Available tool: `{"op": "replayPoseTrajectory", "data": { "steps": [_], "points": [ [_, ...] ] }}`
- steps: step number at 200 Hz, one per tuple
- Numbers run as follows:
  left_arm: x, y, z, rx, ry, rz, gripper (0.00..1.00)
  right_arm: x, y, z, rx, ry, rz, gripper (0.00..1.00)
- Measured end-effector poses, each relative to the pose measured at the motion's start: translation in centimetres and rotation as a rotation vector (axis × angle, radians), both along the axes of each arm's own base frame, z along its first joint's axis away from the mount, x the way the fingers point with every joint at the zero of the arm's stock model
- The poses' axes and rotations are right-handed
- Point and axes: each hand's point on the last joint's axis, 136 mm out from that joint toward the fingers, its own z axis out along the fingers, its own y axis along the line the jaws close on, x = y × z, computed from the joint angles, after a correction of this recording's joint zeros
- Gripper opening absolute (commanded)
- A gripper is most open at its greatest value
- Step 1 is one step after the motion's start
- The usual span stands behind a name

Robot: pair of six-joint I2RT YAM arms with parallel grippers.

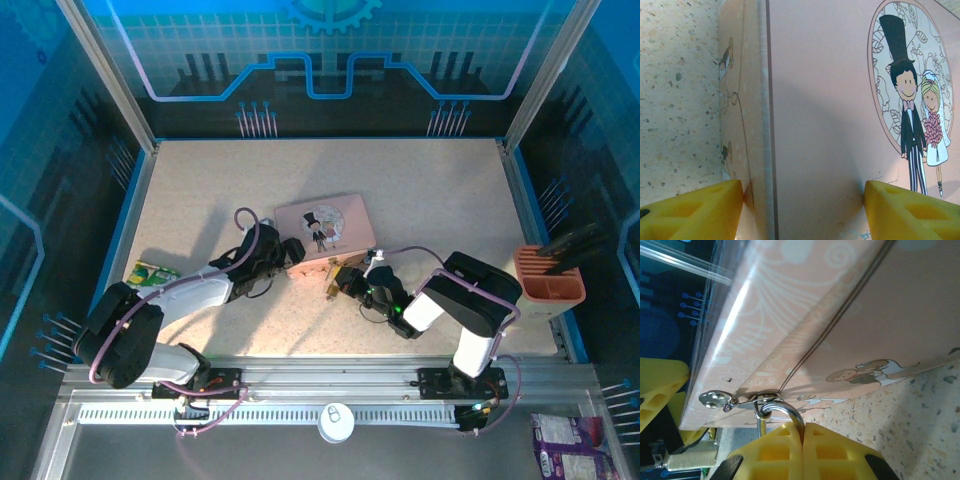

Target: Unlock the padlock with the key

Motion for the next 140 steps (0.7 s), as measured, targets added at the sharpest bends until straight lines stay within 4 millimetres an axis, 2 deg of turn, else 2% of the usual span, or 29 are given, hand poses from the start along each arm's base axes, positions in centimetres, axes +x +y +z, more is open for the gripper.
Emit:
{"op": "replayPoseTrajectory", "data": {
  "steps": [140],
  "points": [
    [-0.5,-0.8,0.0,-0.015,0.006,0.013,0.65,-0.1,-1.0,0.1,0.101,0.151,-0.143,0.00]
  ]
}}
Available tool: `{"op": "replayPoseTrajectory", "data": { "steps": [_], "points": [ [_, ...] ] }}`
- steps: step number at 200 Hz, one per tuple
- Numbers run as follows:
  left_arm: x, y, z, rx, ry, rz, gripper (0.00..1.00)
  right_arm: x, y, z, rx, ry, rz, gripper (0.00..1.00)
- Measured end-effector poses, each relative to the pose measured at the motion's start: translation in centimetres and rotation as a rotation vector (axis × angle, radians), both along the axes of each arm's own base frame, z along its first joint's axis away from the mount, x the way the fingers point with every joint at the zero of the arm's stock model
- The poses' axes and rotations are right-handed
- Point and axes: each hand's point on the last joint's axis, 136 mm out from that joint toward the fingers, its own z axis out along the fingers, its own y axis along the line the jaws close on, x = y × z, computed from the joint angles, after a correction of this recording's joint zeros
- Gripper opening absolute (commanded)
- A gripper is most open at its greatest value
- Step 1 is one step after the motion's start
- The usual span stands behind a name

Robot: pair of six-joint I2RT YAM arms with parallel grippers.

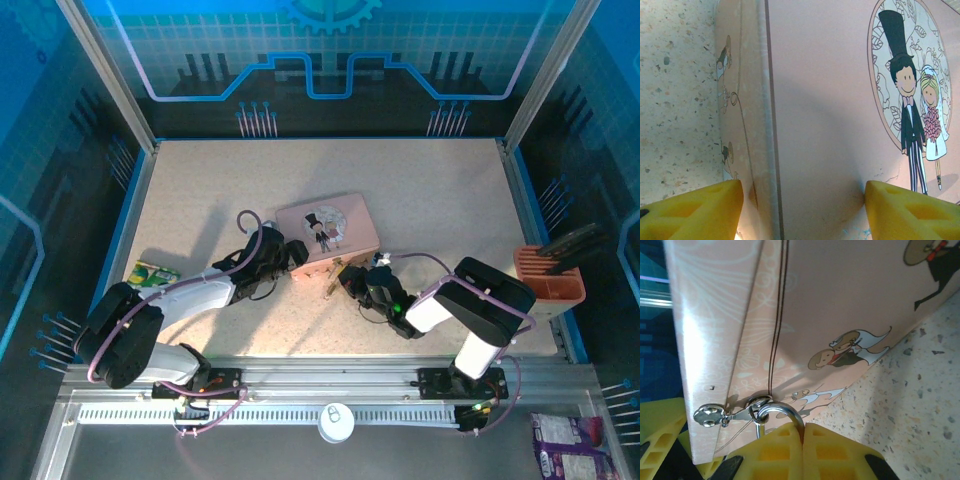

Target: Unlock the padlock with the key

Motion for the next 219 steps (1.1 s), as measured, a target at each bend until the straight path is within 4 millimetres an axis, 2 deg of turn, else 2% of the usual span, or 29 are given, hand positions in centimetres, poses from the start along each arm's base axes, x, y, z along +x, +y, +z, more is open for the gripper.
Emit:
{"op": "replayPoseTrajectory", "data": {
  "steps": [25,77,160,219],
  "points": [
    [-0.1,-0.1,0.0,-0.004,0.001,0.002,0.66,0.2,0.0,0.0,0.012,0.015,-0.021,0.00],
    [-0.5,-1.0,-0.1,-0.011,0.004,-0.011,0.66,0.9,-1.4,0.2,0.008,0.027,-0.120,0.00],
    [0.1,-3.0,-0.1,-0.013,-0.011,-0.039,0.66,2.5,-3.3,0.1,0.008,0.050,-0.230,0.00],
    [0.2,-3.1,-0.1,-0.006,-0.017,-0.036,0.66,3.1,-3.8,0.1,-0.003,0.061,-0.251,0.00]
  ]
}}
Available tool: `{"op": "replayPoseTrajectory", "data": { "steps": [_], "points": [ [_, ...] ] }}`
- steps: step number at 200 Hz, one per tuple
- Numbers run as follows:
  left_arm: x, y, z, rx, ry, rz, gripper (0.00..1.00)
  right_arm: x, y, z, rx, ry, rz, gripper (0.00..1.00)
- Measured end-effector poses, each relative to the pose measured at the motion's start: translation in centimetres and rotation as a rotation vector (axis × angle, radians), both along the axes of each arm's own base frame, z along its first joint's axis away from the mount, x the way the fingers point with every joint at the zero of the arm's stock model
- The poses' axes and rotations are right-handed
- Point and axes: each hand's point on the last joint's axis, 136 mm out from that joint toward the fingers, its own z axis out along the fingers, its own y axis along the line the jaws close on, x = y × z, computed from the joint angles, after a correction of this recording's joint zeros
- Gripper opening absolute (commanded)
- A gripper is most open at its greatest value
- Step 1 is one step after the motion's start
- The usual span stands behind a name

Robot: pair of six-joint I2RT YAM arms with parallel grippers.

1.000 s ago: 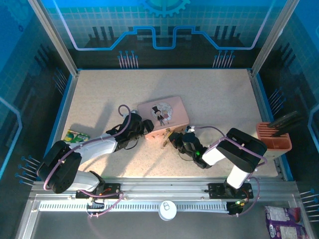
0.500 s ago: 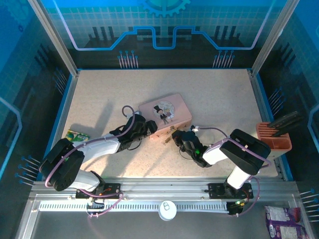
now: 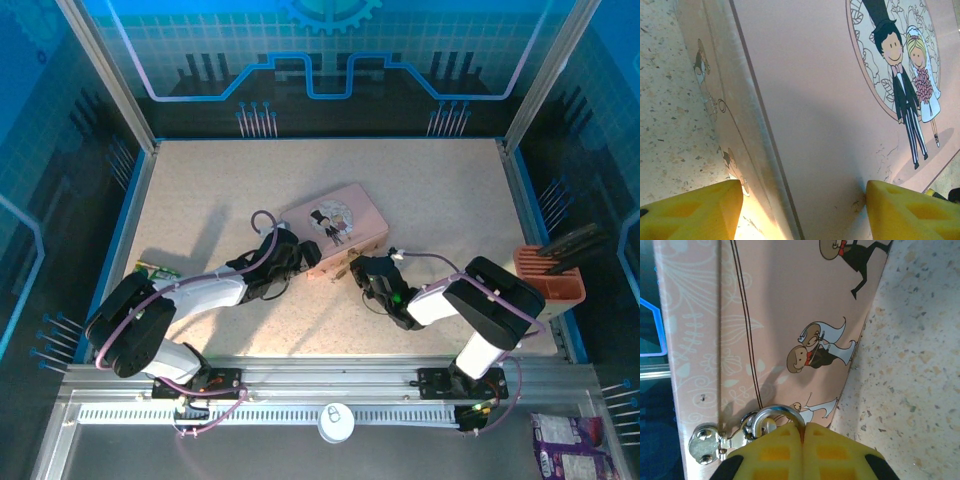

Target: Unlock the padlock with the key

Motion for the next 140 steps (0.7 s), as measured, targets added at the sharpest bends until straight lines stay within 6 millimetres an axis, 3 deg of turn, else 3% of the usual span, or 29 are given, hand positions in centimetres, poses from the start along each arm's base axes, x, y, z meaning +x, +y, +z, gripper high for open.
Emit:
{"op": "replayPoseTrajectory", "data": {
  "steps": [83,140],
  "points": [
    [0.0,-0.1,-0.1,-0.003,0.001,0.001,0.66,1.3,-1.9,0.2,0.009,-0.003,-0.068,0.00],
    [0.0,-0.1,-0.1,-0.010,0.005,0.009,0.66,1.4,-2.2,0.4,0.006,-0.004,-0.077,0.00]
  ]
}}
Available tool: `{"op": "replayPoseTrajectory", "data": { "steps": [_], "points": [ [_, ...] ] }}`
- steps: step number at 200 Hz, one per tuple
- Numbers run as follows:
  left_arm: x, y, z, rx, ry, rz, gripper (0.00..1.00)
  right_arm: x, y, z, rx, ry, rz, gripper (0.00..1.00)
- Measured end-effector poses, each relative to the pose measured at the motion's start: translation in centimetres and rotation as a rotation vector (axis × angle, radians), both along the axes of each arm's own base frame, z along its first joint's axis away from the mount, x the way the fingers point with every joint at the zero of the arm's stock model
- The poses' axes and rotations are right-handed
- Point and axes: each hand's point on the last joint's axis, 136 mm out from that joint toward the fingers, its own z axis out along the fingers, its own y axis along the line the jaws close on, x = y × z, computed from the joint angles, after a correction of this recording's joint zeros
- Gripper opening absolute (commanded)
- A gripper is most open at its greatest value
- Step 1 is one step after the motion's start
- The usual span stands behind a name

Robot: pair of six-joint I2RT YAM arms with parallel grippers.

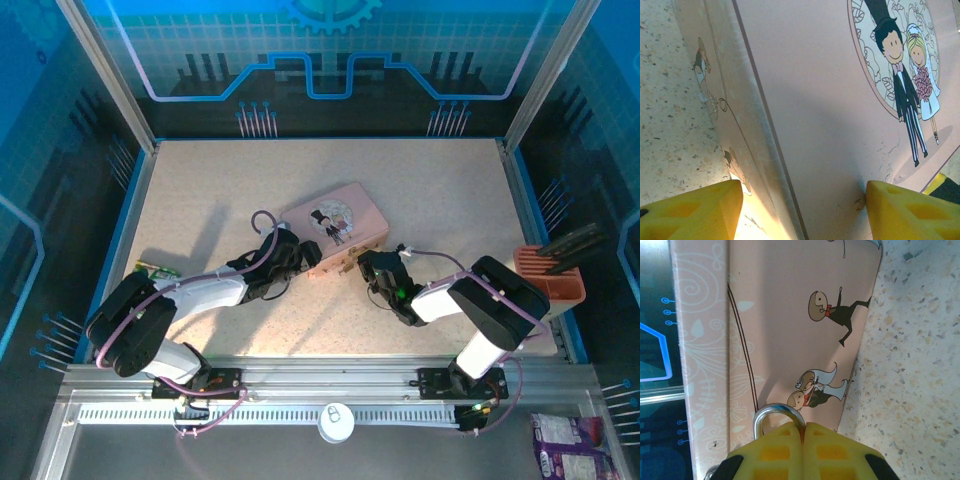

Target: Unlock the padlock with the key

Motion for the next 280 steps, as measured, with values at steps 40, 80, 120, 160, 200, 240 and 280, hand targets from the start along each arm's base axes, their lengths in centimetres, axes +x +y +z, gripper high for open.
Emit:
{"op": "replayPoseTrajectory", "data": {
  "steps": [40,80,120,160,200,240,280],
  "points": [
    [0.0,0.0,0.0,-0.001,0.001,0.001,0.66,0.1,-0.6,0.3,-0.006,-0.003,-0.014,0.00],
    [0.0,0.1,0.0,0.001,-0.001,0.005,0.67,0.4,-1.5,1.2,-0.011,-0.020,-0.033,0.00],
    [0.1,0.1,0.0,0.010,-0.004,0.000,0.68,0.4,-2.7,2.0,-0.034,-0.037,-0.041,0.00],
    [-0.2,1.5,0.7,0.100,-0.010,-0.045,0.73,-0.8,-4.1,4.9,-0.167,-0.084,0.027,0.00],
    [-1.2,3.8,4.9,0.134,-0.126,-0.089,0.76,-2.5,-4.5,8.5,-0.357,-0.162,0.176,0.00],
    [-3.7,6.5,5.6,0.186,-0.205,-0.125,0.81,-5.0,-4.9,9.1,-0.562,-0.136,0.369,0.00],
    [-6.0,9.4,5.1,0.263,-0.244,-0.116,0.84,-7.2,-5.7,8.4,-0.731,-0.052,0.534,0.00]
  ]
}}
